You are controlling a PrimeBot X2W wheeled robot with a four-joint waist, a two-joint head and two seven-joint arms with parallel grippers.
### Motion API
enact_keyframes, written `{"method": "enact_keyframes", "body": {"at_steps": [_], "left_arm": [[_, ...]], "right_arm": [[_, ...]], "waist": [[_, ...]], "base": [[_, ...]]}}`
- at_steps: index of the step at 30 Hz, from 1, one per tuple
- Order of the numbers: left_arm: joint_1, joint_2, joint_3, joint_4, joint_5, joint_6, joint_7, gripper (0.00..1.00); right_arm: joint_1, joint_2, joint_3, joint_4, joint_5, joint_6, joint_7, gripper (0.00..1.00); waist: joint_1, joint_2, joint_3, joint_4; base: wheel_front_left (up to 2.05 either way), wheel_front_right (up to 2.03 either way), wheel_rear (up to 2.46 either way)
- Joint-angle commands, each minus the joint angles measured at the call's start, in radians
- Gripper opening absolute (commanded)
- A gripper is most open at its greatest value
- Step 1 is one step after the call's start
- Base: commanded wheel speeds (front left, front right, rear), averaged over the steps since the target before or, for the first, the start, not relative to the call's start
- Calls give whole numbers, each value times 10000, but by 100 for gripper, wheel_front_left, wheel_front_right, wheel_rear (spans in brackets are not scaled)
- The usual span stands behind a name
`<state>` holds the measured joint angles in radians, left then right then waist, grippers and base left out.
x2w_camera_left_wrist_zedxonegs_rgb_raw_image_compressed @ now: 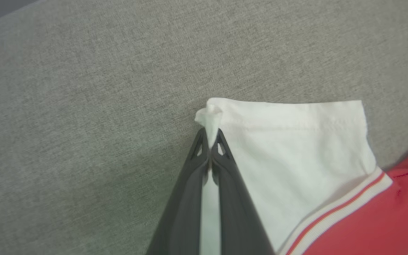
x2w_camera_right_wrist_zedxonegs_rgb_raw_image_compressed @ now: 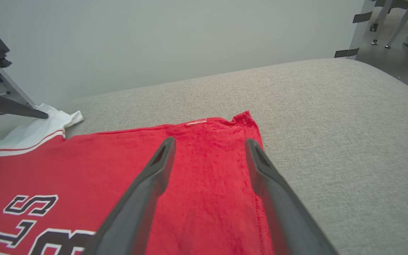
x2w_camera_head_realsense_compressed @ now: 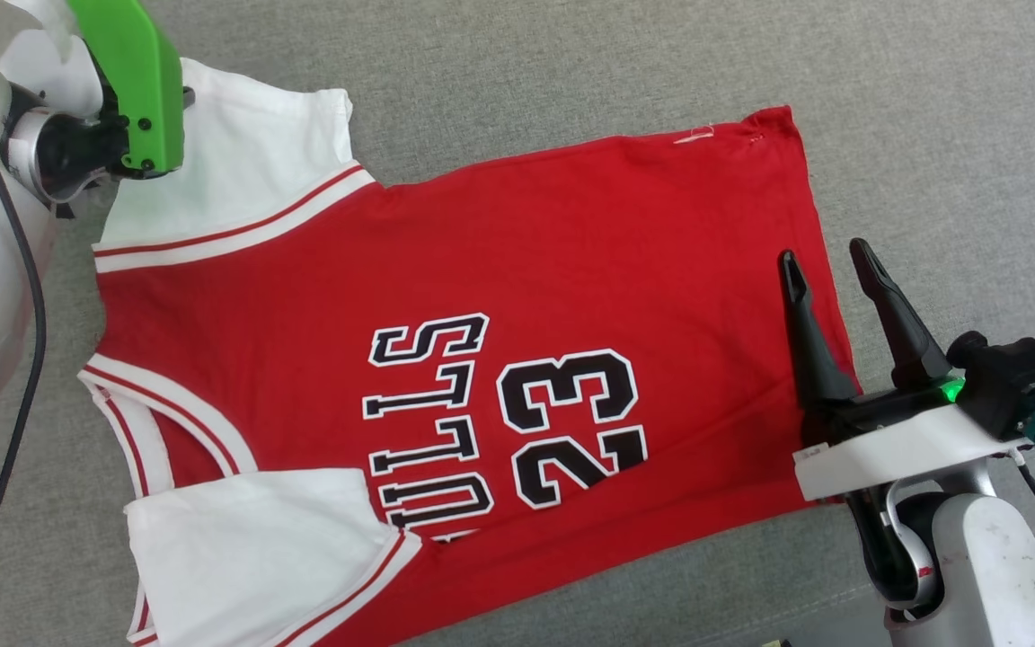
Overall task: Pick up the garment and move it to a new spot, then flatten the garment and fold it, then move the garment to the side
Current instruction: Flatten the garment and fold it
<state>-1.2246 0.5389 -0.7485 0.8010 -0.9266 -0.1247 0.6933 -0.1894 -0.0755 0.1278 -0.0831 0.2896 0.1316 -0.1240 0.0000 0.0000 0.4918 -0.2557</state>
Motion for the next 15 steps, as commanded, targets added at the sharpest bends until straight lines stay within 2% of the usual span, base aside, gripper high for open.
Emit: {"method": "enact_keyframes", "body": {"at_steps": [1, 4, 6, 15], "left_arm": [[203, -63, 28, -17, -99, 22, -126, 0], [374, -76, -77, -216, -100, 2, -207, 0], [544, -92, -25, -453, -234, -12, -411, 0], [1669, 51, -188, -2072, -464, 40, -747, 0]], "right_arm": [[-61, -88, -85, -14, -81, -9, 107, 100], [-5, -294, -247, -100, -61, -9, 567, 100], [12, -570, -225, -93, -17, -9, 1279, 100], [-689, -1709, -852, -271, 410, -9, 5557, 100]], "waist": [[0, 0, -347, 218], [0, 0, -690, 428], [0, 0, -924, 552], [0, 0, -1648, 1247]], "base": [[0, 0, 0], [0, 0, 0], [0, 0, 0], [0, 0, 0]]}}
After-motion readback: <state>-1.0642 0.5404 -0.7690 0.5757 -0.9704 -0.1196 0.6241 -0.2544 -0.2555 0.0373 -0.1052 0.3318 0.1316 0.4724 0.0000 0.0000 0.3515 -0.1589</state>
